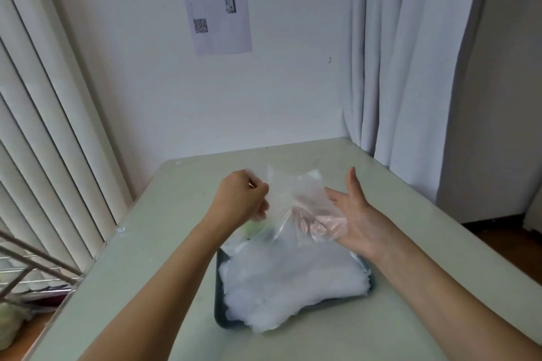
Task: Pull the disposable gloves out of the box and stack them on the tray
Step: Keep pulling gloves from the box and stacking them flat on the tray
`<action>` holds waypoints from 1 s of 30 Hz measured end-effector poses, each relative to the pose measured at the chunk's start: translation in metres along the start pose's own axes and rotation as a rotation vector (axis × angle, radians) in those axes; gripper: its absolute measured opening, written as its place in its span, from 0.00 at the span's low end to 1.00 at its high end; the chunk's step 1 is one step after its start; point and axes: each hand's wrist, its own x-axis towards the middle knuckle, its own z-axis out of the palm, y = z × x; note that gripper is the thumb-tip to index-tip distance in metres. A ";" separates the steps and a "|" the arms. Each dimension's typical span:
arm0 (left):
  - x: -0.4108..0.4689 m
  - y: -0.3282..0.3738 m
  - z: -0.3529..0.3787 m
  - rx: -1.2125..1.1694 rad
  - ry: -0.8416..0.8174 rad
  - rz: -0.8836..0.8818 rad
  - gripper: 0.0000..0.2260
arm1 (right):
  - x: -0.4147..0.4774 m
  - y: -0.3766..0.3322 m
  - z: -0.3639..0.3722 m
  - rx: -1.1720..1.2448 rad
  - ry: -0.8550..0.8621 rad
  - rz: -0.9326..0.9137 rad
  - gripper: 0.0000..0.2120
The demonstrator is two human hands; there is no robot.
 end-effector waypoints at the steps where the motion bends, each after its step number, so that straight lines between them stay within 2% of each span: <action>1: 0.001 -0.002 0.001 0.014 -0.025 -0.032 0.06 | -0.002 0.001 0.000 -0.022 0.004 0.008 0.46; 2: 0.003 -0.005 0.002 0.035 -0.051 -0.060 0.07 | -0.003 0.004 -0.002 -0.090 0.011 0.006 0.40; 4: 0.004 -0.012 0.007 0.087 -0.116 -0.109 0.10 | -0.006 0.010 -0.002 -0.319 0.038 -0.013 0.20; 5: 0.004 -0.016 0.011 0.106 -0.152 -0.131 0.11 | -0.008 0.012 0.001 -0.426 0.096 -0.029 0.12; 7: 0.005 -0.027 0.018 0.136 -0.214 -0.157 0.12 | -0.006 0.020 -0.005 -0.575 0.247 -0.056 0.02; 10: 0.008 -0.045 0.035 0.146 -0.285 -0.177 0.10 | -0.001 0.029 -0.019 -0.844 0.414 -0.008 0.09; 15: 0.014 -0.079 0.060 0.298 -0.316 -0.109 0.10 | 0.004 0.043 -0.045 -1.274 0.517 0.152 0.11; 17: 0.016 -0.090 0.067 0.411 -0.253 -0.072 0.10 | 0.004 0.046 -0.051 -1.380 0.541 0.205 0.14; 20: 0.014 -0.089 0.066 0.525 -0.075 -0.064 0.07 | 0.005 0.049 -0.055 -1.416 0.548 0.205 0.17; 23: 0.006 -0.073 0.067 0.493 0.031 0.060 0.10 | 0.006 0.051 -0.056 -1.431 0.566 0.206 0.17; 26: -0.011 -0.056 0.075 0.444 -0.069 0.192 0.11 | 0.007 0.055 -0.058 -1.441 0.580 0.175 0.18; 30: -0.036 -0.055 0.100 0.631 -0.366 0.207 0.20 | 0.009 0.058 -0.060 -1.429 0.590 0.172 0.18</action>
